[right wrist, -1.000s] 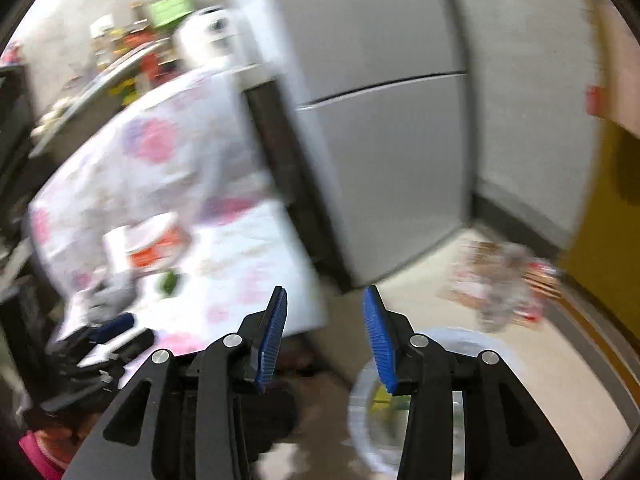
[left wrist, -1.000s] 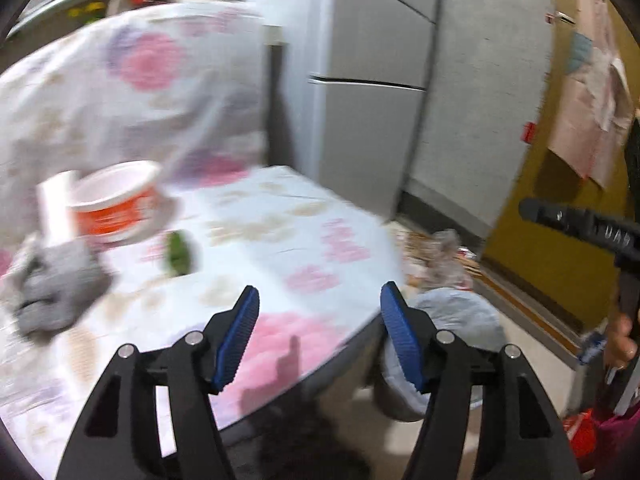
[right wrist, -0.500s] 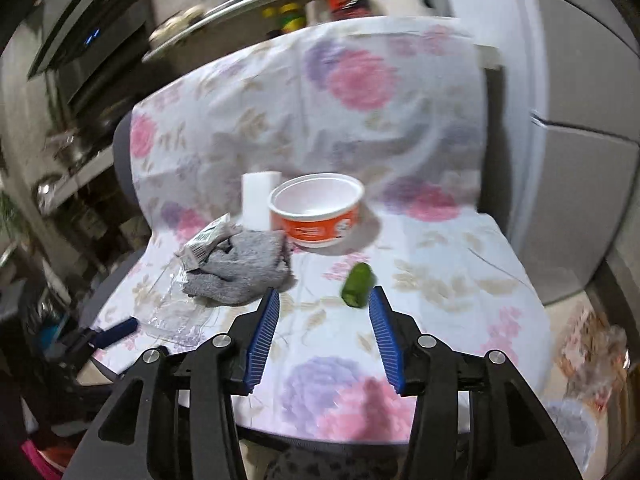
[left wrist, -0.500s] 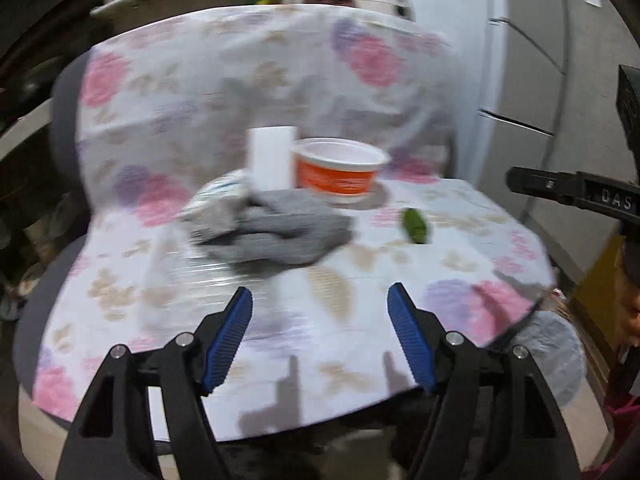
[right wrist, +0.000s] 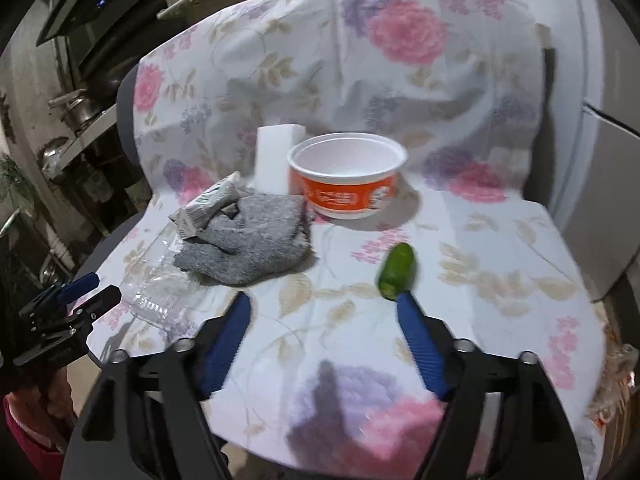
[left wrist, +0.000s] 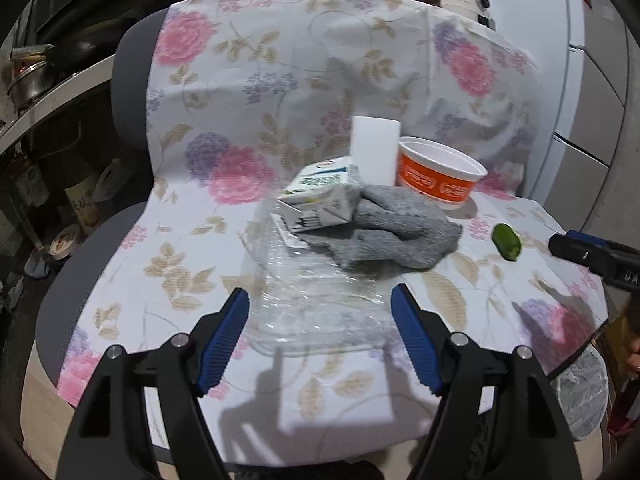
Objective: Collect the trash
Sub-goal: 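Grasp the grey knit glove with the right gripper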
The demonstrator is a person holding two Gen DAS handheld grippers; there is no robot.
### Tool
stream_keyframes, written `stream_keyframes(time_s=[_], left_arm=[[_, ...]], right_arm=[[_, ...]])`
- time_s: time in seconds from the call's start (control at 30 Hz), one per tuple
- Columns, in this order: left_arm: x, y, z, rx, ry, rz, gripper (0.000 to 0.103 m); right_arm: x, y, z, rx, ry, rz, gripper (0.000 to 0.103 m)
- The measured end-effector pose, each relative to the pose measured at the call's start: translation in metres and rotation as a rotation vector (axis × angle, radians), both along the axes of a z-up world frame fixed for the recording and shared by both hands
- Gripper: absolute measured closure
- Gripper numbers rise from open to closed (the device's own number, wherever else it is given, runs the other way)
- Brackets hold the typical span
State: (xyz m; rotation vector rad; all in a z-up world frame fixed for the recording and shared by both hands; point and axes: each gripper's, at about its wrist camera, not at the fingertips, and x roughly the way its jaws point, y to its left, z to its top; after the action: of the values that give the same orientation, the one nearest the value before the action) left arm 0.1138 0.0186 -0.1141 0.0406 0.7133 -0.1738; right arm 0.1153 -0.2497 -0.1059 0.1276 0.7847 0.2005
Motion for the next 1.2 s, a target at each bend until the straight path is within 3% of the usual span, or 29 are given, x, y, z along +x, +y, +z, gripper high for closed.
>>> stream_keyframes(time_s=[0.17, 0.47, 0.53, 0.6, 0.73, 0.9, 1.03, 1.13, 1.17, 1.2], left_arm=[[0.015, 0.012, 0.001, 0.008, 0.011, 0.048, 0.032], [0.047, 0.033, -0.004, -0.017, 0.035, 0.1, 0.032], [0.049, 0.036, -0.006, -0.024, 0.042, 0.108, 0.032], [0.047, 0.038, -0.008, -0.024, 0.042, 0.105, 0.032], [0.043, 0.04, -0.008, -0.035, 0.045, 0.097, 0.032], [0.041, 0.03, -0.004, -0.048, 0.043, 0.058, 0.031], [0.042, 0.016, -0.001, -0.087, 0.05, 0.012, 0.024], [0.045, 0.0, 0.0, -0.097, 0.049, -0.034, 0.012], [0.047, -0.006, 0.0, -0.095, 0.051, -0.049, 0.009], [0.05, -0.012, -0.001, -0.092, 0.052, -0.062, 0.007]], right_arm=[[0.04, 0.028, -0.02, 0.005, 0.051, 0.099, 0.026], [0.112, 0.077, -0.054, -0.105, 0.132, 0.194, 0.027], [0.114, 0.082, -0.056, -0.126, 0.133, 0.205, 0.044], [0.106, 0.084, -0.048, -0.119, 0.103, 0.214, 0.072], [0.079, 0.078, -0.02, -0.152, 0.013, 0.207, 0.082], [0.046, 0.062, 0.006, -0.205, -0.018, 0.183, 0.083], [0.038, 0.053, -0.006, -0.228, 0.054, 0.189, 0.076], [0.04, 0.053, -0.025, -0.249, 0.084, 0.189, 0.058], [0.038, 0.051, -0.027, -0.245, 0.085, 0.183, 0.045], [0.036, 0.048, -0.027, -0.237, 0.07, 0.172, 0.039]])
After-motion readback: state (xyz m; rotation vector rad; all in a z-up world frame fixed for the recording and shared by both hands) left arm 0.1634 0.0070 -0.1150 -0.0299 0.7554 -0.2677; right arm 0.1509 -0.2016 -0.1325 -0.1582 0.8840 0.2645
